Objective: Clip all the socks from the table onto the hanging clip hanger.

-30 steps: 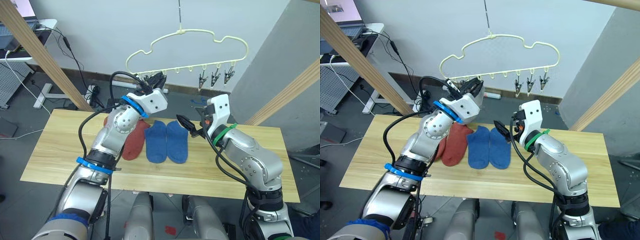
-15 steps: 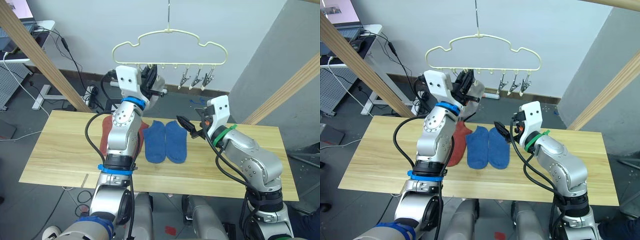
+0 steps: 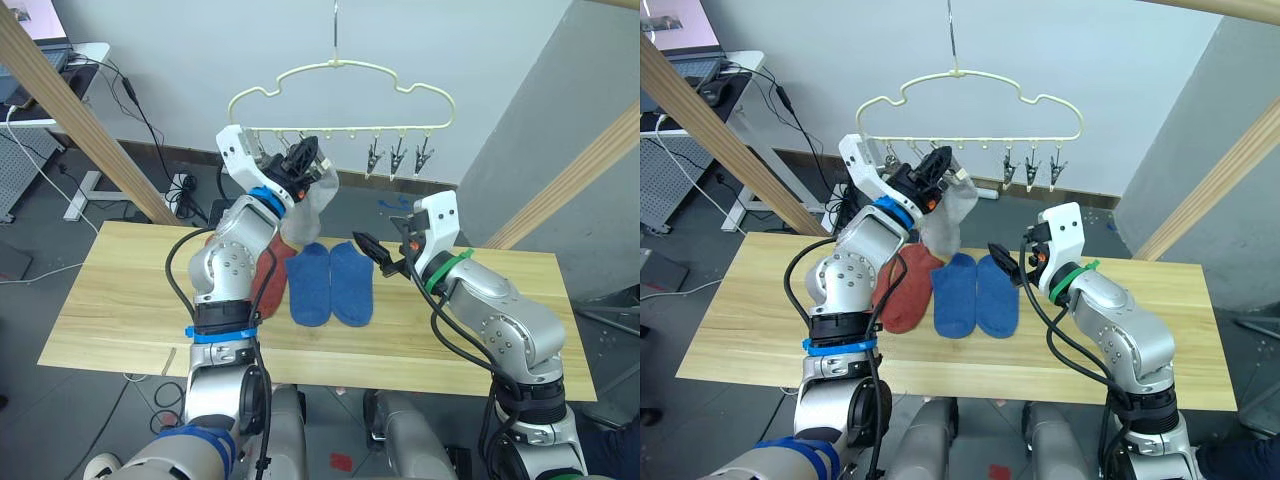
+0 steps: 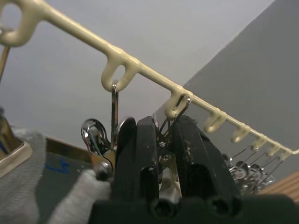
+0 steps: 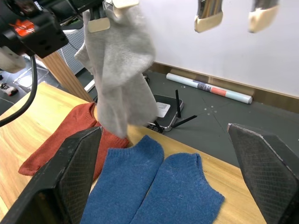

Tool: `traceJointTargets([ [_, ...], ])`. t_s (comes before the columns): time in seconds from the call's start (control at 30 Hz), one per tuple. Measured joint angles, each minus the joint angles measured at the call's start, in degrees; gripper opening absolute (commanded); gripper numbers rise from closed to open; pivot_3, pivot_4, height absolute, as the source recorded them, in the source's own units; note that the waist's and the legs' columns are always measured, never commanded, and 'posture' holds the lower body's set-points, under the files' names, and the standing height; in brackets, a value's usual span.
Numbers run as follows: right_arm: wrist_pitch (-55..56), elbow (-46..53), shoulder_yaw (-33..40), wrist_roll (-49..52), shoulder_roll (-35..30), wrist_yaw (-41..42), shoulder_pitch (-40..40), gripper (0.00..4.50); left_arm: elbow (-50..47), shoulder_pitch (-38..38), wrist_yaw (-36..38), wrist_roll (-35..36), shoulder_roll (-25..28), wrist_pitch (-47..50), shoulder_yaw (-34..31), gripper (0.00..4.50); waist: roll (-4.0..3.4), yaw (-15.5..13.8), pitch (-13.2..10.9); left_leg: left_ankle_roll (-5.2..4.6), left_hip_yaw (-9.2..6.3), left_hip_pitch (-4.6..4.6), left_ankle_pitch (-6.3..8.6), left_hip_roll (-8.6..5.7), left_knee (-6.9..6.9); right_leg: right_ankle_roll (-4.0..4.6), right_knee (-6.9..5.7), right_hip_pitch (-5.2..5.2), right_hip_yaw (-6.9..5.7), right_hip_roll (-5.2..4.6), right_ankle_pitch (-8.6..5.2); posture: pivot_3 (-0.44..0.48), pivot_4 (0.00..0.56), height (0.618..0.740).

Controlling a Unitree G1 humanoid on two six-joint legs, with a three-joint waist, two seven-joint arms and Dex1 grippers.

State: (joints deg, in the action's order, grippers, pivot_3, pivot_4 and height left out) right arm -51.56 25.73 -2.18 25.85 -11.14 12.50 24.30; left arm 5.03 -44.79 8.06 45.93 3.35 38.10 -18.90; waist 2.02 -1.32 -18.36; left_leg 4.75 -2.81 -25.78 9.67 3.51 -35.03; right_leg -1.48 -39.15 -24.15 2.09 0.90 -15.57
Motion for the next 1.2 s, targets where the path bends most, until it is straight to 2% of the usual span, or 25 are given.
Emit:
traceJointTargets([
  [0.17,2.21,-1.23,-2.70,-2.11,0.04,0.09,1.19,4.50,-0.49,-0.15,-1.28,4.27,0.65,4.21,-1.66,0.17,0.00,0.00,0.01,0.01,0.00,0.01,0.00,0.00,-0.01,-0.01,0.00,0.00,0.00,0.00,0.01,0.128,0.302,0.740],
  [0.5,9.06,-11.56,-5.96,-6.96,3.29,0.38,6.80,4.50,-1.28,-0.14,-5.72,14.26,-0.33,10.36,-4.35,0.17,0.02,-0.10,0.02,0.02,-0.01,0.01,-0.03,0.00,-0.01,0.17,0.02,0.01,-0.01,-0.02,0.14,0.131,0.298,0.740],
  [0.6,12.48,-16.87,-5.97,-8.51,5.94,0.68,10.07,4.50,-1.30,-0.14,-6.24,15.07,0.19,11.33,-4.12,0.17,0.01,-0.01,0.02,0.04,0.00,0.03,-0.04,0.01,-0.02,0.18,0.00,0.01,0.00,0.00,0.15,0.134,0.300,0.740],
  [0.7,15.45,-19.82,-5.88,-8.95,7.99,1.12,12.53,3.91,-1.35,-0.08,-6.29,15.70,0.42,11.67,-4.00,0.17,0.01,-0.06,0.02,0.05,-0.01,0.02,-0.04,0.02,-0.02,0.18,0.01,0.01,-0.01,0.00,0.15,0.141,0.301,0.740],
  [0.83,19.22,-24.72,-5.85,-9.40,10.37,1.38,14.14,2.42,-2.13,0.22,-6.46,16.16,0.89,11.94,-3.97,0.17,0.01,-0.12,0.02,0.09,-0.01,0.00,-0.07,0.02,-0.01,0.19,0.02,0.01,-0.02,-0.01,0.16,0.147,0.301,0.740],
  [1.03,22.01,-26.97,-5.80,-9.41,11.66,2.54,14.73,0.19,-2.47,0.41,-7.27,16.92,1.20,12.43,-3.97,0.17,0.01,-0.16,0.02,0.10,-0.01,0.00,-0.08,0.02,-0.01,0.19,0.02,0.01,-0.03,-0.02,0.16,0.152,0.305,0.740],
  [1.07,22.16,-27.17,-5.81,-9.40,11.76,2.60,14.73,0.03,-2.48,0.41,-7.35,16.97,1.20,12.45,-3.97,0.17,0.01,-0.16,0.02,0.05,-0.01,0.00,-0.04,0.02,-0.01,0.19,0.02,0.01,-0.03,-0.02,0.16,0.152,0.305,0.740],
  [1.2,22.54,-29.18,-5.85,-9.49,12.45,2.74,14.73,0.03,-2.57,0.52,-7.39,17.23,1.19,12.60,-3.97,0.17,0.01,-0.16,0.02,0.05,-0.01,0.01,-0.04,0.02,-0.01,0.19,0.02,0.01,-0.02,-0.01,0.16,0.151,0.307,0.740],
])
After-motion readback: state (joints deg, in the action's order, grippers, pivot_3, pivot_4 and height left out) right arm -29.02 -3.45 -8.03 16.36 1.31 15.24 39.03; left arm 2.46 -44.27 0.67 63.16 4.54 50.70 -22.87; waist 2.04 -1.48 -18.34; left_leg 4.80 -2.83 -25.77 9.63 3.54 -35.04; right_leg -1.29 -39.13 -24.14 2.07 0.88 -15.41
